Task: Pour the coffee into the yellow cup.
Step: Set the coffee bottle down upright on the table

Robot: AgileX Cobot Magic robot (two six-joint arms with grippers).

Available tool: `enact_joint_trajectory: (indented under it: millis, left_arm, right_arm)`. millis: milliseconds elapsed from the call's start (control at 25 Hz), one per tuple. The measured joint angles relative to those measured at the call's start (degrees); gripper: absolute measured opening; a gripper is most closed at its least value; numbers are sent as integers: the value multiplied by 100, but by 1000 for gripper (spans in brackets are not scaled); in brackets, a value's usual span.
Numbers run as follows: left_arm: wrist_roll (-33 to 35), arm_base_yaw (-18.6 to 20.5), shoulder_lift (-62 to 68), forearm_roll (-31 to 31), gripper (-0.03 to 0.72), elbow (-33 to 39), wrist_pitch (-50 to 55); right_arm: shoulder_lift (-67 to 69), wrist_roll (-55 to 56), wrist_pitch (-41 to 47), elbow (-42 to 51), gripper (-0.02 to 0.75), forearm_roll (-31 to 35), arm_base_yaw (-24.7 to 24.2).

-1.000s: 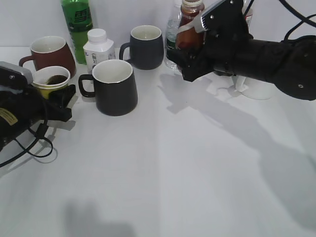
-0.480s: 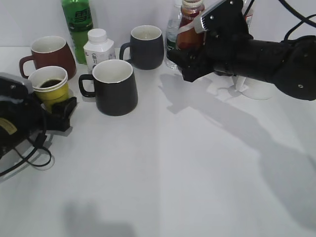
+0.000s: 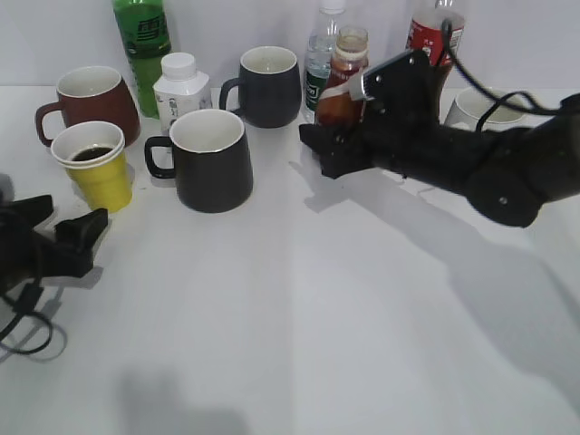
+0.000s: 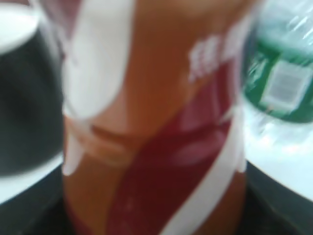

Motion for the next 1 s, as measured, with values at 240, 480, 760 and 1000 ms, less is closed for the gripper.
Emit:
enact_joint_trajectory:
  millis: [240,480,760,1000]
  left_arm:
    - [-482,0,-748,305,596,631,0]
    - [-907,0,-1464,607,591,942,6]
    - [-1729,-10,-2266,1397,586,948,310]
    - [-2408,-10,-3202,1636,586,807,1785]
  right_arm:
    - [442,0,-289,-19,502,-94,0]
    - [533,185,-364,-24,555,-178,0]
    - [530,241,-364,195,606,-172,0]
    - [8,241,215,684,606,-172,0]
